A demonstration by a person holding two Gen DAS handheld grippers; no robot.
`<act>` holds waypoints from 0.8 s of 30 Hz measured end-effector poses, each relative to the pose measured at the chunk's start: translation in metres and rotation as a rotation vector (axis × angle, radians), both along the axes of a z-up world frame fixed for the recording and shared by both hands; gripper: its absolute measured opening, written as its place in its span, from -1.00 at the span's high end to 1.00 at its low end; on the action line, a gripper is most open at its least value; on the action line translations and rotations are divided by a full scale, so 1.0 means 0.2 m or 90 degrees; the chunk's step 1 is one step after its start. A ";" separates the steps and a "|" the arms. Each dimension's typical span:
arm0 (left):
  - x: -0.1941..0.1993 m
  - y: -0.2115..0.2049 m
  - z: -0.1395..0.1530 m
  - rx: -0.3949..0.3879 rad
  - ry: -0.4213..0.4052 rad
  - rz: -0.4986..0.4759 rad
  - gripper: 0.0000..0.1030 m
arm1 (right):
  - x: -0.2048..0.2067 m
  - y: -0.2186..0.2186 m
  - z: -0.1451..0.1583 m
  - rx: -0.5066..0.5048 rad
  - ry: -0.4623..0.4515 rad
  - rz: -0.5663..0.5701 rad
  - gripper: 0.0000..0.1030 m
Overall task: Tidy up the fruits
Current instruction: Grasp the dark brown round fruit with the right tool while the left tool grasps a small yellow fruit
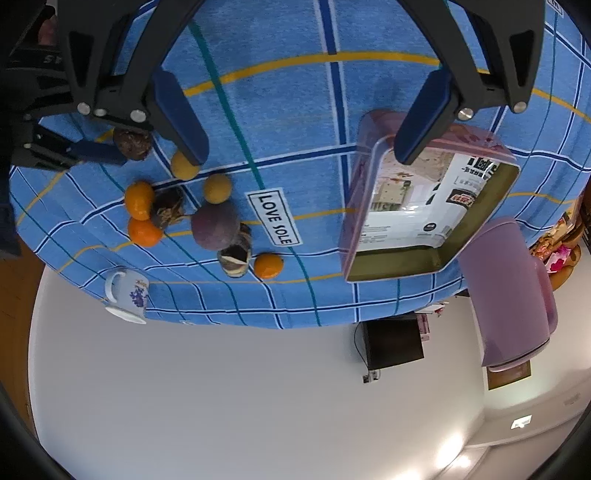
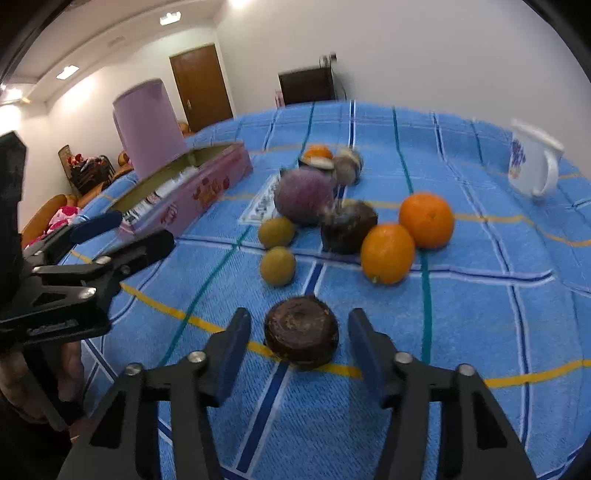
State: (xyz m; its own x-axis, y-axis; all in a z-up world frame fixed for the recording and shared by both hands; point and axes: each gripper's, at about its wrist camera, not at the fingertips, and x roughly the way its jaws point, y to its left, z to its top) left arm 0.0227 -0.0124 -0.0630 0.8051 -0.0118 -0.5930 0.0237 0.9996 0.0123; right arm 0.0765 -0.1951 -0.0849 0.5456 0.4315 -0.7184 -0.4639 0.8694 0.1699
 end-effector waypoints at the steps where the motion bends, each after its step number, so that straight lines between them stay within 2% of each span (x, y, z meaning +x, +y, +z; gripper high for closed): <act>1: 0.00 -0.01 0.00 0.001 0.001 -0.003 -0.91 | 0.00 0.00 0.00 0.007 0.002 0.002 0.15; 6: 0.02 -0.06 -0.01 -0.003 0.019 -0.025 -0.78 | -0.03 -0.04 0.01 0.025 -0.021 -0.007 0.19; 11: 0.08 -0.16 -0.02 -0.012 0.039 -0.051 -0.75 | -0.05 -0.14 0.05 0.004 -0.064 -0.067 0.19; 13: 0.11 -0.21 -0.03 -0.022 0.057 -0.067 -0.57 | -0.05 -0.17 0.07 -0.006 -0.079 -0.086 0.19; 15: 0.15 -0.26 -0.05 -0.030 0.078 -0.077 -0.49 | -0.05 -0.21 0.08 -0.012 -0.087 -0.097 0.19; 18: 0.19 -0.31 -0.07 -0.025 0.094 -0.083 -0.24 | -0.04 -0.25 0.07 -0.009 -0.088 -0.110 0.19; 21: 0.23 -0.35 -0.09 -0.028 0.112 -0.089 -0.15 | -0.03 -0.28 0.07 0.005 -0.084 -0.110 0.19; 24: 0.25 -0.37 -0.12 -0.034 0.136 -0.095 0.07 | -0.03 -0.28 0.07 0.009 -0.087 -0.105 0.19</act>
